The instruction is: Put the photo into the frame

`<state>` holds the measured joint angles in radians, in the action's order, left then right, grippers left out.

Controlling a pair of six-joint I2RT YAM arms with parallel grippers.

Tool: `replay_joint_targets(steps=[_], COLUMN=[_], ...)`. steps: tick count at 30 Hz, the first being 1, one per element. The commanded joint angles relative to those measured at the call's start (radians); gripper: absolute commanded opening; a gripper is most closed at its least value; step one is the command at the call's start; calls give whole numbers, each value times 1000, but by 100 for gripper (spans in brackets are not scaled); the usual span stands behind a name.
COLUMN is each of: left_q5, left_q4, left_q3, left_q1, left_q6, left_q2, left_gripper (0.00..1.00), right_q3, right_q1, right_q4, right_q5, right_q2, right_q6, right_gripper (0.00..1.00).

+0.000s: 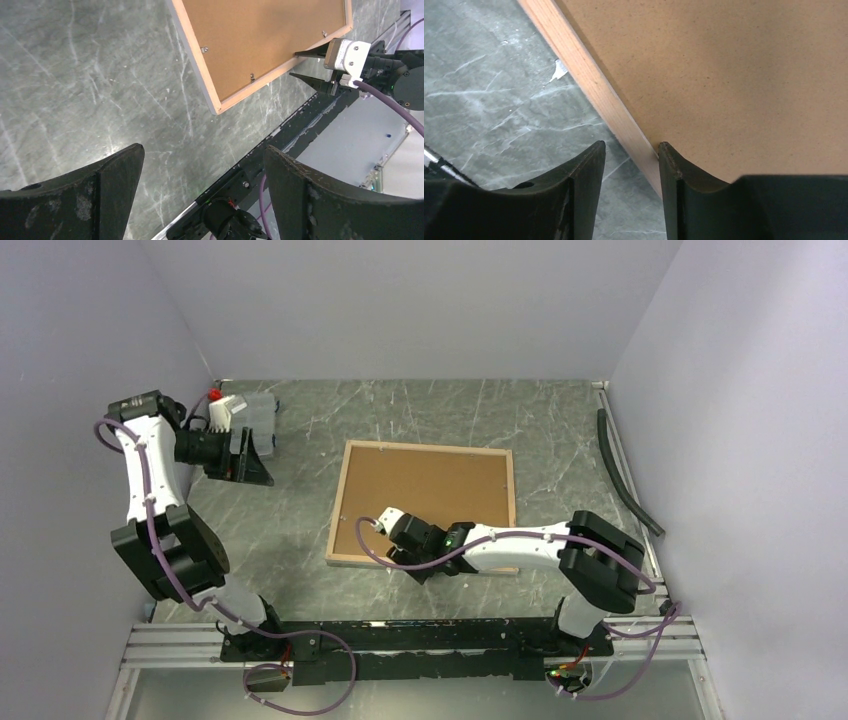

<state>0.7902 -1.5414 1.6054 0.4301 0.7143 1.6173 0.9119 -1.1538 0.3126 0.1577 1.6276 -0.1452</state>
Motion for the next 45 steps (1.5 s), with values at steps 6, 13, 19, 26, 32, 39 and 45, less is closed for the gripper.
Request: replay_joint_targets(steps=[6, 13, 19, 26, 32, 39, 45], left_q5=[91, 121, 17, -74, -148, -211, -205], left_q4=[-30, 74, 317, 502, 485, 748, 783], left_q3=[-22, -280, -510, -658, -661, -795, -714], left_q1=[45, 40, -105, -321, -459, -555, -599], left_q6=[166, 412, 461, 597, 753, 938, 951], left_q2=[-104, -261, -472, -736, -780, -884, -795], left_gripper=[94, 94, 93, 94, 94, 93, 54], right_q3=[20, 119, 243, 415, 569, 627, 674], right_q1=[-22, -23, -21, -11, 39, 104, 161], right_q4=[-32, 16, 93, 207, 270, 260, 287], right_q5=[51, 30, -43, -91, -186, -313, -369], right_q2=[30, -29, -74, -101, -95, -90, -93], right_q6=[-15, -19, -61, -98, -142, -191, -183], right_gripper=[27, 0, 0, 0, 0, 0, 0])
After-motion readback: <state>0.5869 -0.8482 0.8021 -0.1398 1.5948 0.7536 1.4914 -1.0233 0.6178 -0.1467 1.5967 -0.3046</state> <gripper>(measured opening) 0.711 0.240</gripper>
